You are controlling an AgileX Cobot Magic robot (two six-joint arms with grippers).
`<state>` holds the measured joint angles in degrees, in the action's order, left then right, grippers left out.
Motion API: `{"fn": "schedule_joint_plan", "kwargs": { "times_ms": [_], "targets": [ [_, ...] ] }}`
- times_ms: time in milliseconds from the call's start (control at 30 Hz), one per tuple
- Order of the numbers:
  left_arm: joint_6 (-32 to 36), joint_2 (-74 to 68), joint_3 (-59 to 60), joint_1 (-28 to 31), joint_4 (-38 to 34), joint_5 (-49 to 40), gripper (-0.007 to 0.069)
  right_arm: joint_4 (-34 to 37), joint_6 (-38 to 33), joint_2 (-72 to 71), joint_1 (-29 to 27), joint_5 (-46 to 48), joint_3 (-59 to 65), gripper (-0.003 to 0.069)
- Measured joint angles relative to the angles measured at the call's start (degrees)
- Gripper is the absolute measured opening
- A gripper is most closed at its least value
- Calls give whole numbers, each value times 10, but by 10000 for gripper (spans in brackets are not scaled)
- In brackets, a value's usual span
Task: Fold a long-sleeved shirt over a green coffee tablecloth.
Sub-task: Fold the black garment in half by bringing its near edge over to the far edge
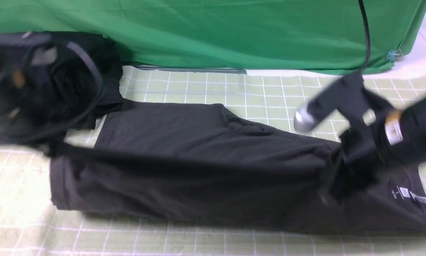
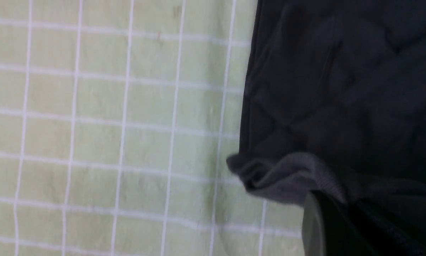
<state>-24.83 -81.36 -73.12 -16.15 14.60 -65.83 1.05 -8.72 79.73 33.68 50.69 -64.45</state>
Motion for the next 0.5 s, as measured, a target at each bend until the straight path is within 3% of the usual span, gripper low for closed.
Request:
{"fn": "schedule_joint_plan", "kwargs": {
  "times_ms": [267,500],
  "targets": [
    [59,-225,-222,81,-28,12,14,-2,-30,186,-62,-40,-149,27],
    [88,-396,-410,99,-36,4,14,-4,-30,324,-83,-69,-264,27]
  ]
}}
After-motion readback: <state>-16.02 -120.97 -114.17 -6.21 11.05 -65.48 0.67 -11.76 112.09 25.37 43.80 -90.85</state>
